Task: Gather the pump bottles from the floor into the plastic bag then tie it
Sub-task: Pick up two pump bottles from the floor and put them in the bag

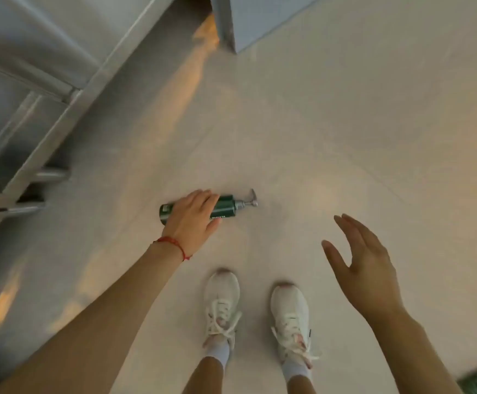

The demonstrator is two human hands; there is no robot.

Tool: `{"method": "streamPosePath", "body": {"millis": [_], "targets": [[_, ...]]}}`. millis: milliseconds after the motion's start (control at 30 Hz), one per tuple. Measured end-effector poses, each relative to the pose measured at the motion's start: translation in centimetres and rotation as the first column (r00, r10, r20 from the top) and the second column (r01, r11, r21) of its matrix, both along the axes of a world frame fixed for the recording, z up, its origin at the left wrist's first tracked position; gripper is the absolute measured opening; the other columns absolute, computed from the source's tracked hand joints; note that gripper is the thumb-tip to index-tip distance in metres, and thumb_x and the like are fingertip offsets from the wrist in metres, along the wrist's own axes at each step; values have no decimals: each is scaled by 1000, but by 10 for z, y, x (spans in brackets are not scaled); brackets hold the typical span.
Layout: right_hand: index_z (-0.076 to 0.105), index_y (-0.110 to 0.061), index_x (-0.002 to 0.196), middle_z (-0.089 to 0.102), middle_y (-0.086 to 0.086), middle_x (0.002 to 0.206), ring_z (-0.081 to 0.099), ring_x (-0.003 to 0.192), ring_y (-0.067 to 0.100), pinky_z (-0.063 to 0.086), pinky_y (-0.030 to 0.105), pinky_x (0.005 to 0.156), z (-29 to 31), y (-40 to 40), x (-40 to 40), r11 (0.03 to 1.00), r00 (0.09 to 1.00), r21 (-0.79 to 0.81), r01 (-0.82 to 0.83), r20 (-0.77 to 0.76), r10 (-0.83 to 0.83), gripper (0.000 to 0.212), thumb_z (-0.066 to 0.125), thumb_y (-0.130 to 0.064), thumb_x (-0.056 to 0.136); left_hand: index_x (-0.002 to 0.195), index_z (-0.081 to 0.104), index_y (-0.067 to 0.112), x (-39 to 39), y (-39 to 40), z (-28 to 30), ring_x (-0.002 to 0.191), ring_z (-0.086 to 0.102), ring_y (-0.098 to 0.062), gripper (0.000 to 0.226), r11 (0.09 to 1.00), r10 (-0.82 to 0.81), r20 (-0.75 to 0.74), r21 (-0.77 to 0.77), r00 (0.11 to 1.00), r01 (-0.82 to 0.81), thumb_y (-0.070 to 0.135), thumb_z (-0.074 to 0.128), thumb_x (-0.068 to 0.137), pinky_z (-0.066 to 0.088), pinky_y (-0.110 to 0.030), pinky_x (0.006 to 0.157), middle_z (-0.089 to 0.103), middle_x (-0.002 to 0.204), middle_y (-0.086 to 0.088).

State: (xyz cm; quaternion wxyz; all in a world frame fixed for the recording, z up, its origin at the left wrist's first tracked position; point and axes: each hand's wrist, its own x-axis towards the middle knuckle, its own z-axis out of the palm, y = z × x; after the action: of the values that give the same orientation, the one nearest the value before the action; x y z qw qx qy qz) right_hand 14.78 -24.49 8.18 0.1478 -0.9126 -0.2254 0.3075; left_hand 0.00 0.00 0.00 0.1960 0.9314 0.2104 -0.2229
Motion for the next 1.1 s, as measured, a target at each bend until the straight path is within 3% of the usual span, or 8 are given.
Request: {"method": "streamPosePath", "body": {"millis": [300,500,567,667,733,833,967,1100], "targets": [[46,-17,131,51,8,136,47,124,29,41,45,96,-108,-19,-21,1000,999,-26,9,-31,-10,47,52,-34,88,130,38,11,16,-2,-131,116,46,-31,61,995,-100,-182,-18,978,98,35,63,80,36,-43,95,49,131,-13],[47,-15,131,51,9,136,47,125,29,38,44,99,-122,-29,-31,999,998,-39,-13,-68,10,47,52,-32,88,105,60,9,12,0,-143,92,58,-33,52,991,120,-135,-49,984,-128,37,75,64,43,-35,75,64,102,-16],[47,-15,131,51,10,136,47,125,30,38,45,99,-115,-29,-31,999,997,-39,-9,-72,6,47,52,-32,88,93,67,11,14,-2,-128,82,62,-31,48,937,291,-120,-162,949,-308,41,79,57,45,-31,69,68,91,-13],[46,-14,132,51,10,137,46,125,30,38,44,99,-91,-27,-26,1000,998,-18,16,-68,-17,46,52,-31,89,75,68,26,21,-11,-85,68,65,-12,23,676,548,-207,-460,810,-575,35,81,58,49,-22,61,70,73,5],[46,-14,132,50,10,137,46,125,30,38,44,99,-68,-26,-22,999,997,2,48,-53,-48,46,52,-31,89,70,67,29,27,-21,-48,64,66,-6,15,512,618,-260,-583,742,-631,27,80,61,51,-17,57,71,65,12],[45,-15,132,50,10,138,46,126,29,38,44,100,-23,-27,-15,993,993,22,114,-35,-113,46,51,-32,89,66,68,26,38,-35,12,55,65,2,15,374,682,-262,-677,683,-633,14,77,67,47,-9,50,70,56,17],[46,-17,132,50,7,137,46,125,27,38,41,99,46,-37,-12,974,976,64,219,-8,-219,46,52,-32,89,66,69,24,57,-53,91,54,64,3,18,345,655,-268,-726,707,-595,7,74,70,47,-9,49,70,55,16],[46,-21,132,49,2,138,46,125,24,39,38,98,112,-62,-18,929,933,97,357,10,-359,46,51,-34,89,65,69,23,79,-70,160,53,63,2,17,390,594,-233,-754,770,-528,7,74,70,47,-10,48,70,55,15]]}}
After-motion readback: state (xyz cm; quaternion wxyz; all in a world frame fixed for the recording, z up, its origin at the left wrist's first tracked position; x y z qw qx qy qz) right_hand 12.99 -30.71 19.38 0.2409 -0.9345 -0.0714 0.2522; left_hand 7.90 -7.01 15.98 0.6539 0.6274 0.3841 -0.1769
